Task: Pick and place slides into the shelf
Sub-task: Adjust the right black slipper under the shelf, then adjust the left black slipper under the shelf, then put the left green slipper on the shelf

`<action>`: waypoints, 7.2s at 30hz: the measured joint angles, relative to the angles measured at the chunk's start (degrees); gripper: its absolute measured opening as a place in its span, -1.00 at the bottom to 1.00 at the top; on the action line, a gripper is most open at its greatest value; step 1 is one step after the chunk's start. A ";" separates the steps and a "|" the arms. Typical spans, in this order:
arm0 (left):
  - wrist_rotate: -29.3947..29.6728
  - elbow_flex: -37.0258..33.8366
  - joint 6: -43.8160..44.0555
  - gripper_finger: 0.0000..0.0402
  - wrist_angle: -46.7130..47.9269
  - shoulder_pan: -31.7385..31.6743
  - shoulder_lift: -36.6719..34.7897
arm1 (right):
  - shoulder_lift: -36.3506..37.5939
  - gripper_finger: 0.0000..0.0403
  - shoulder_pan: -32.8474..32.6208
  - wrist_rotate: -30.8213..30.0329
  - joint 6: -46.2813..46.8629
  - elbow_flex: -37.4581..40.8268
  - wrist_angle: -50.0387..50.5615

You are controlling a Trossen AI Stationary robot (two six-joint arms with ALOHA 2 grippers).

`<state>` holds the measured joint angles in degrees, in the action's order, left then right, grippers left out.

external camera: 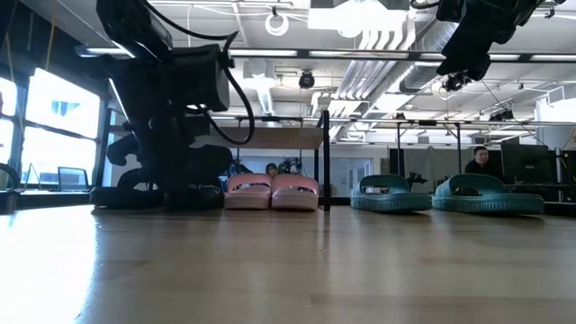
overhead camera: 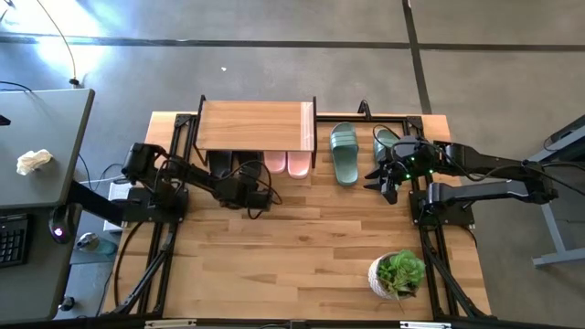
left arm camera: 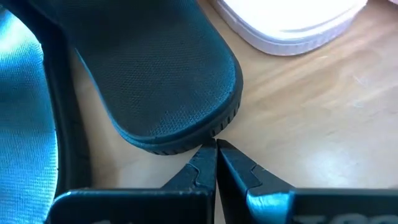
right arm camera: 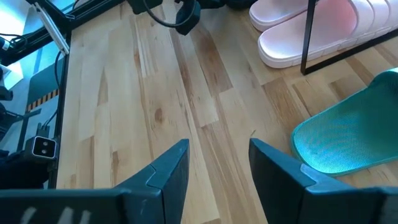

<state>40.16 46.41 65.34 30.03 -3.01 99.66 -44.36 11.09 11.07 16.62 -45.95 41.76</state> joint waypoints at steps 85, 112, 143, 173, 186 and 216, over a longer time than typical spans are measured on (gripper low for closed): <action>-4.72 -11.72 17.25 -1.00 17.50 3.53 -8.70 | 0.01 -0.23 0.00 1.64 0.46 0.00 -2.60; -0.10 -5.50 24.29 -1.00 17.72 20.04 -8.70 | 0.00 -0.21 0.00 -1.56 -3.78 0.00 -4.64; -19.78 8.96 -44.03 -1.00 -24.10 36.81 -8.74 | -50.76 0.09 0.02 -59.38 -25.64 -6.48 -13.77; -19.18 8.96 -43.51 -1.00 -23.81 36.79 -8.74 | -57.64 -0.26 10.58 -58.53 -20.36 -9.51 -15.08; -19.17 8.96 -42.51 -1.00 -23.92 36.92 -8.74 | -57.54 -0.95 8.52 -56.58 -18.29 -9.51 -14.42; -2.71 12.71 -68.43 -0.97 -30.29 36.72 -8.70 | -31.87 -1.00 -19.14 -42.27 19.30 -12.33 15.16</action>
<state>37.45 59.12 -3.08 -0.27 33.71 90.96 -76.23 -8.05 -31.20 35.92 -58.28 56.91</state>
